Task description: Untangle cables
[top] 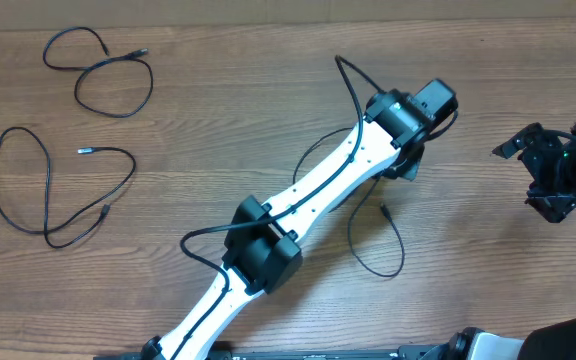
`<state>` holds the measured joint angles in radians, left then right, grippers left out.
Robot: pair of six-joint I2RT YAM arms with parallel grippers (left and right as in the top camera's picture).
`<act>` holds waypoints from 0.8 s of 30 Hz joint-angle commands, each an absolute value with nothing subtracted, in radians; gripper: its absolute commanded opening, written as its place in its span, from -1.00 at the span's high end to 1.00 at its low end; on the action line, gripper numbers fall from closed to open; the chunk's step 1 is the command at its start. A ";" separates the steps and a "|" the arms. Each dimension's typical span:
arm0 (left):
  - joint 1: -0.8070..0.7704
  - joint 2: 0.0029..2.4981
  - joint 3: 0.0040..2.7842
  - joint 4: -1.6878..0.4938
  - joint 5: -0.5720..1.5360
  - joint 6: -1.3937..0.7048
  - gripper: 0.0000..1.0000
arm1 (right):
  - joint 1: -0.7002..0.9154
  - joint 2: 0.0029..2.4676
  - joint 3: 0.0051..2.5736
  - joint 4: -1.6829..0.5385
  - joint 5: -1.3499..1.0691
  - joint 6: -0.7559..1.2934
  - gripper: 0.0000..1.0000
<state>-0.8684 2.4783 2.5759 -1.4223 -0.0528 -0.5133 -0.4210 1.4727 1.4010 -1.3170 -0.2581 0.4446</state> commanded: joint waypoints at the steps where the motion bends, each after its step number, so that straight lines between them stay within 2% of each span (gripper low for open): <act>1: -0.862 2.490 2.703 -1.456 -0.031 -0.497 0.91 | -0.421 1.466 1.416 -1.311 -0.255 0.447 -1.00; 13: -0.854 2.485 3.143 -1.627 -0.075 -0.520 0.92 | -0.421 1.466 1.416 -1.311 -0.254 0.447 -1.00; 24: -0.830 2.291 3.142 -1.657 -0.139 -0.530 0.92 | -0.421 1.466 1.416 -1.311 -0.254 0.447 -1.00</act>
